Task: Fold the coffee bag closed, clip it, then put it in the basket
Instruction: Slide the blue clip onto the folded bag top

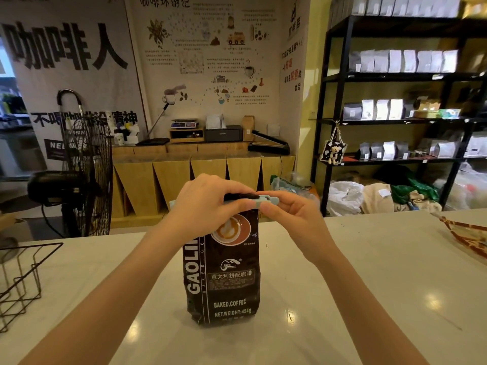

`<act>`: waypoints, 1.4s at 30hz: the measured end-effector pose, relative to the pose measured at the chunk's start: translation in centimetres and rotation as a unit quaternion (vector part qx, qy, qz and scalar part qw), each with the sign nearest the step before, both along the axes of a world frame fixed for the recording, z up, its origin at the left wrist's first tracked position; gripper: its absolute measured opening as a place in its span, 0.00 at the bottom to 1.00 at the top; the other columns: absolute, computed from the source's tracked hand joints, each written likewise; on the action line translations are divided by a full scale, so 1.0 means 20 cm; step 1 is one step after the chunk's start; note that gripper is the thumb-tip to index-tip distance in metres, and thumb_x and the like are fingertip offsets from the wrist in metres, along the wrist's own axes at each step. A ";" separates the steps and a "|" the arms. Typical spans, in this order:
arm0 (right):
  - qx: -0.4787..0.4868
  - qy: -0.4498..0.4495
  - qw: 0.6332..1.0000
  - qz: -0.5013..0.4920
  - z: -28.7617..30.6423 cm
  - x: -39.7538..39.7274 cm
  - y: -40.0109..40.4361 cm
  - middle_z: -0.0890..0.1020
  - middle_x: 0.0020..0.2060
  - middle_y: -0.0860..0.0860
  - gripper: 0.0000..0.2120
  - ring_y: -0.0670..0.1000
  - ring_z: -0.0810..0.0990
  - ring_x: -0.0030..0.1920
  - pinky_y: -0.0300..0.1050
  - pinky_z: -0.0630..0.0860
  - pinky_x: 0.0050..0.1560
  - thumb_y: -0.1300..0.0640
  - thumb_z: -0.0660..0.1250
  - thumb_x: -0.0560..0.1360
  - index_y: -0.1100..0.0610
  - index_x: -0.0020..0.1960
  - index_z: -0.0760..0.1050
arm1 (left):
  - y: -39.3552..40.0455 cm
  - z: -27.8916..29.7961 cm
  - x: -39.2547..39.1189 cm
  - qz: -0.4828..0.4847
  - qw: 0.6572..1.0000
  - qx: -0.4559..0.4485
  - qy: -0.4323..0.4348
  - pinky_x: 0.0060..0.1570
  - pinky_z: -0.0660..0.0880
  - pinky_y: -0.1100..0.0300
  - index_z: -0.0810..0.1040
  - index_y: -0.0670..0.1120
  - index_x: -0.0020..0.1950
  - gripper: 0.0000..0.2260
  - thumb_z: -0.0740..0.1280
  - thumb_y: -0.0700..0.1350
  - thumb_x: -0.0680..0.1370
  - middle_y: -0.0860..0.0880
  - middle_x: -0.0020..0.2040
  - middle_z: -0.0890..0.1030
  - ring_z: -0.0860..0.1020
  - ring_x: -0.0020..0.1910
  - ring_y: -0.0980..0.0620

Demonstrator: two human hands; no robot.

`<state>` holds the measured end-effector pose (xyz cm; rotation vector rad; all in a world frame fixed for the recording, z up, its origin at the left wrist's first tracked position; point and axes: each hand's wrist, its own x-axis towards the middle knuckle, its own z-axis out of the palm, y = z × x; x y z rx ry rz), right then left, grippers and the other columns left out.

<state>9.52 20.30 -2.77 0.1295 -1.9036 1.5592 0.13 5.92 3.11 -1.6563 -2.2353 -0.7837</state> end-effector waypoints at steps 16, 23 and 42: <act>0.015 0.018 0.997 -0.072 -0.04 -0.05 -0.02 0.83 0.40 0.48 0.10 0.49 0.82 0.46 0.44 0.80 0.47 0.51 0.65 0.69 0.52 0.47 0.79 | 0.02 -0.02 -0.02 0.013 1.000 0.007 0.017 0.42 0.78 0.51 0.78 0.53 0.56 0.14 0.63 0.56 0.73 0.51 0.47 0.84 0.80 0.44 0.54; 0.030 0.036 0.994 -0.104 -0.05 -0.04 -0.04 0.84 0.40 0.48 0.10 0.51 0.83 0.47 0.47 0.81 0.47 0.50 0.65 0.68 0.51 0.47 0.80 | 0.03 -0.03 -0.03 0.029 0.999 0.020 0.022 0.42 0.78 0.51 0.79 0.55 0.54 0.13 0.64 0.56 0.72 0.52 0.46 0.84 0.79 0.43 0.54; -0.054 -0.039 0.997 -0.034 -0.07 -0.06 -0.04 0.82 0.47 0.49 0.07 0.46 0.81 0.51 0.38 0.78 0.51 0.55 0.60 0.76 0.51 0.51 0.75 | -0.13 -0.14 -0.13 0.103 0.986 0.108 0.077 0.63 0.61 0.53 0.64 0.52 0.69 0.36 0.63 0.67 0.64 0.52 0.64 0.73 0.69 0.63 0.52</act>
